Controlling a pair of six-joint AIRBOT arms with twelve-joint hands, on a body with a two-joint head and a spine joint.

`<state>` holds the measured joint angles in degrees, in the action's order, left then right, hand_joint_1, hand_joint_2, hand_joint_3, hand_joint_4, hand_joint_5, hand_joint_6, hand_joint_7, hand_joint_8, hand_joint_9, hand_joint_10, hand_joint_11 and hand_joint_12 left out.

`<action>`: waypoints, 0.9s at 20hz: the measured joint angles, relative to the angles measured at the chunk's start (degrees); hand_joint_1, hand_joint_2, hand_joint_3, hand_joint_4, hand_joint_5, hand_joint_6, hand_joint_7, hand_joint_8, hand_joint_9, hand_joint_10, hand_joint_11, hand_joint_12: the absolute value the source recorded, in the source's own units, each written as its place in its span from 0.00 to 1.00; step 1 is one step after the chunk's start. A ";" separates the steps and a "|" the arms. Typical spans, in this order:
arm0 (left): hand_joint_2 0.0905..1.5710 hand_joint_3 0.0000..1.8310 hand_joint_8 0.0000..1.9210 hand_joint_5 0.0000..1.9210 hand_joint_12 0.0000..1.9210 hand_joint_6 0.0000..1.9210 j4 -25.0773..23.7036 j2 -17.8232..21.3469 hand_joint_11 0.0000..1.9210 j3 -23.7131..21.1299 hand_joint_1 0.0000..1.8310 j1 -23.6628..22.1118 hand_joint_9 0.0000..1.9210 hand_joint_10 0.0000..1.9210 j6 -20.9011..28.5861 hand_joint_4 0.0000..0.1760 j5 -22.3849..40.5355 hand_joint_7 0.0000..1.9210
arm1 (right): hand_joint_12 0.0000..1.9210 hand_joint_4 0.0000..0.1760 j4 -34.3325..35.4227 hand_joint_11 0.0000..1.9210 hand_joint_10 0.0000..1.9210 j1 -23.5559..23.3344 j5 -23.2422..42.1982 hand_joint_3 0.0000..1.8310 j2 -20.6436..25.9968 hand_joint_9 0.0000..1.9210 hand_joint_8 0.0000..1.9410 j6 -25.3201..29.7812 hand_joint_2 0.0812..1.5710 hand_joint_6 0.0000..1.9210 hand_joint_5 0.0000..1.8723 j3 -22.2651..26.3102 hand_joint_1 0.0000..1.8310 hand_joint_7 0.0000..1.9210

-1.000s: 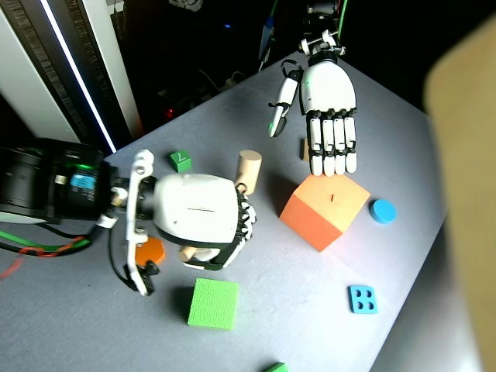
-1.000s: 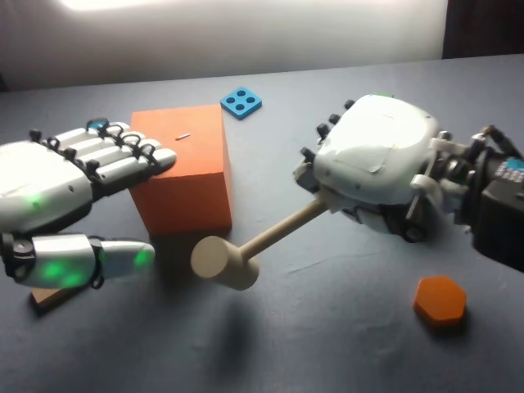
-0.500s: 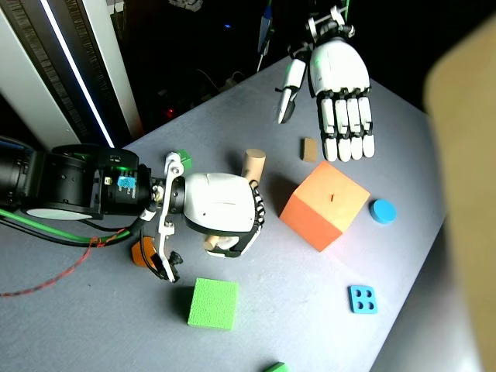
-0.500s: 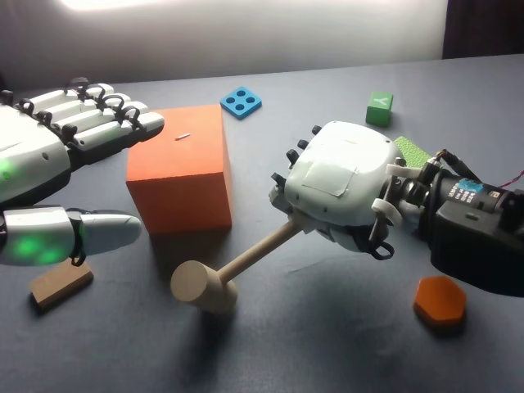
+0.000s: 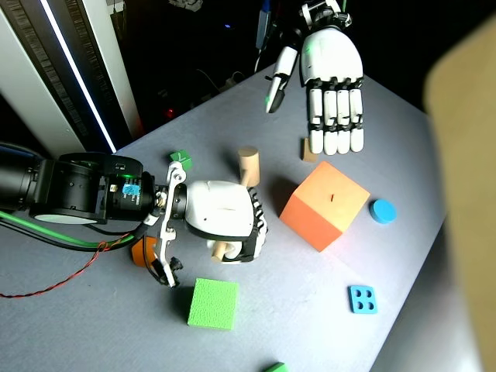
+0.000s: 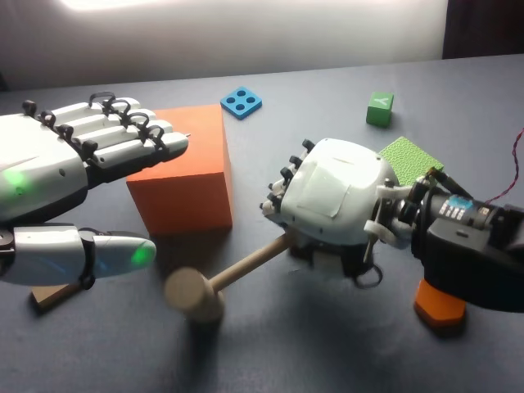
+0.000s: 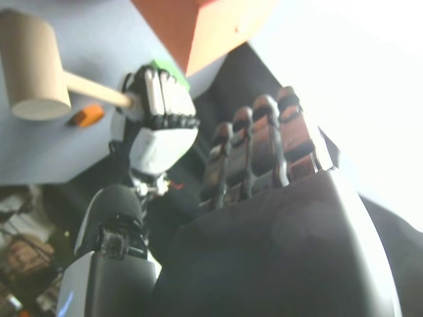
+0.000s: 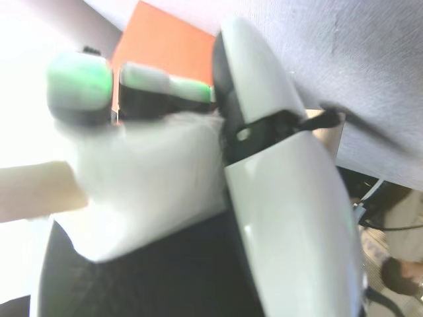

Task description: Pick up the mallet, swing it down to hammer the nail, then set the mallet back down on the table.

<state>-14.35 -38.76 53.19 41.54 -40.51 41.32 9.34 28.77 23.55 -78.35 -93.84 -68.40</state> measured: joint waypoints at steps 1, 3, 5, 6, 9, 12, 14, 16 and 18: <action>0.82 0.00 0.00 0.03 0.01 0.00 0.00 0.04 0.00 -0.07 0.00 0.00 0.01 0.00 0.07 0.00 -0.02 0.03 | 0.52 0.00 0.02 0.43 0.56 0.00 -0.33 0.00 -0.02 0.43 0.60 -0.09 0.86 0.56 0.41 0.00 0.25 0.42; 0.82 0.00 0.00 0.03 0.01 0.00 0.07 0.04 0.01 -0.11 0.00 0.00 0.02 0.00 0.09 0.00 -0.09 0.03 | 0.49 0.00 0.02 0.34 0.41 0.11 -0.37 0.00 0.00 0.45 0.41 -0.72 0.85 0.37 0.46 0.00 0.21 0.46; 0.82 0.00 0.00 0.02 0.01 0.00 0.00 0.04 0.00 -0.11 0.00 0.00 0.02 0.00 0.09 0.00 -0.09 0.03 | 0.49 0.00 0.02 0.30 0.28 0.33 -0.31 0.00 0.04 0.49 0.22 -0.74 0.86 0.17 0.52 0.02 0.18 0.54; 0.82 0.00 0.00 0.03 0.01 0.00 0.00 0.04 0.00 -0.17 0.00 0.00 0.02 0.00 0.09 0.00 -0.09 0.03 | 0.46 0.00 0.04 0.29 0.18 0.39 -0.24 0.00 0.13 0.51 0.12 -0.81 0.86 0.09 0.54 0.17 0.16 0.56; 0.82 0.00 0.00 0.03 0.01 0.00 -0.07 0.04 0.01 -0.52 0.00 -0.15 0.02 0.00 0.09 0.00 -0.24 0.03 | 0.43 0.00 0.02 0.27 0.03 0.42 -0.22 0.00 0.26 0.50 0.00 -1.03 0.85 0.00 0.51 0.85 0.14 0.54; 0.81 0.00 0.00 0.03 0.01 0.00 0.00 0.07 0.01 -0.52 0.00 -0.63 0.03 0.00 0.09 0.00 -0.22 0.04 | 0.40 0.00 0.00 0.22 0.00 0.39 0.15 0.00 2.84 0.42 0.00 -1.14 0.81 0.00 0.42 3.76 0.14 0.44; 0.81 0.00 0.00 0.03 0.01 0.00 0.02 0.07 0.00 -0.55 0.00 -0.74 0.03 0.00 0.09 0.00 -0.26 0.04 | 0.40 0.00 0.02 0.20 0.00 0.17 0.92 0.00 5.95 0.40 0.00 -0.81 0.80 0.00 0.40 6.93 0.15 0.42; 0.81 0.00 0.00 0.03 0.01 0.00 0.00 0.07 0.01 -0.90 0.00 -0.79 0.03 0.00 0.07 0.00 -0.31 0.04 | 0.41 0.00 0.02 0.20 0.00 -0.22 2.89 0.00 8.44 0.40 0.00 -0.72 0.79 0.00 0.40 9.09 0.15 0.42; 0.81 0.00 0.00 0.04 0.02 0.00 -0.13 0.04 0.01 -1.14 0.00 -0.79 0.03 0.00 0.09 0.00 -0.28 0.05 | 0.41 0.00 1.92 0.19 0.00 -2.01 3.91 0.00 11.58 0.38 0.00 -0.85 0.77 0.00 0.38 11.76 0.18 0.41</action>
<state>-14.48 -38.72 52.05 40.75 -40.42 41.04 11.27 26.76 27.46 -66.76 -94.70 -56.64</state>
